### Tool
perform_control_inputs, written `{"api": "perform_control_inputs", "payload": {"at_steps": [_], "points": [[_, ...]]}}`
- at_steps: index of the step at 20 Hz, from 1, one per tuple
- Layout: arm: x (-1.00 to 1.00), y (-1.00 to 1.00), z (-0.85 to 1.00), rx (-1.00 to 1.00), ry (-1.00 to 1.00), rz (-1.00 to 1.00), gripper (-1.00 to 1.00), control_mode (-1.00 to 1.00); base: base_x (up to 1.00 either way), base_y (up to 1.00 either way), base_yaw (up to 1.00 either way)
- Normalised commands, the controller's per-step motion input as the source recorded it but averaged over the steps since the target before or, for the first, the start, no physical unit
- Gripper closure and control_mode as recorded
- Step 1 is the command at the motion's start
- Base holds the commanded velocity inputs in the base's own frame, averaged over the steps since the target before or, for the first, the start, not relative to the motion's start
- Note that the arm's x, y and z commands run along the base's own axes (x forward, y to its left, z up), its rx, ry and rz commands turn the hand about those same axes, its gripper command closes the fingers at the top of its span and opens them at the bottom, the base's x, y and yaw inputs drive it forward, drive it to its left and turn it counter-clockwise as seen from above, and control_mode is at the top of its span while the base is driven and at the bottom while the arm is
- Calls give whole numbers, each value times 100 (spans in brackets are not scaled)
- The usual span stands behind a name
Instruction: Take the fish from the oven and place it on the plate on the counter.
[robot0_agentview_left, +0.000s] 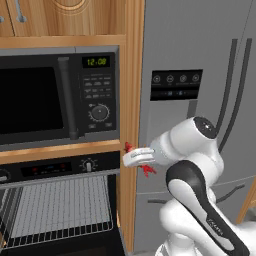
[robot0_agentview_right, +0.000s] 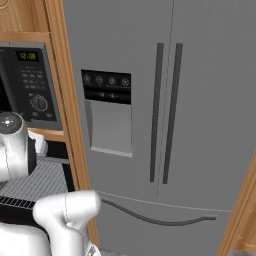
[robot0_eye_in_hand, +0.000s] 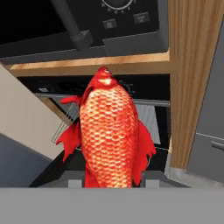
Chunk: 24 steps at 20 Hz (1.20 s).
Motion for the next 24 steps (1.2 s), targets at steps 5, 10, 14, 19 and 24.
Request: {"api": "perform_control_inputs", "payload": {"at_steps": [5, 10, 14, 19, 24], "points": [[0, -96, 45, -9, 0, -1, 100, -100, 0, 0, 0], [0, -95, 30, -14, 2, -4, 100, -100, 0, 0, 0], [-8, -76, 30, -21, 6, -3, 100, -100, 0, 0, 0], [-34, -52, 36, -21, 3, -9, 100, -100, 0, 0, 0], [-69, -13, 29, -16, 0, -9, 100, -100, 0, 0, 0]]}}
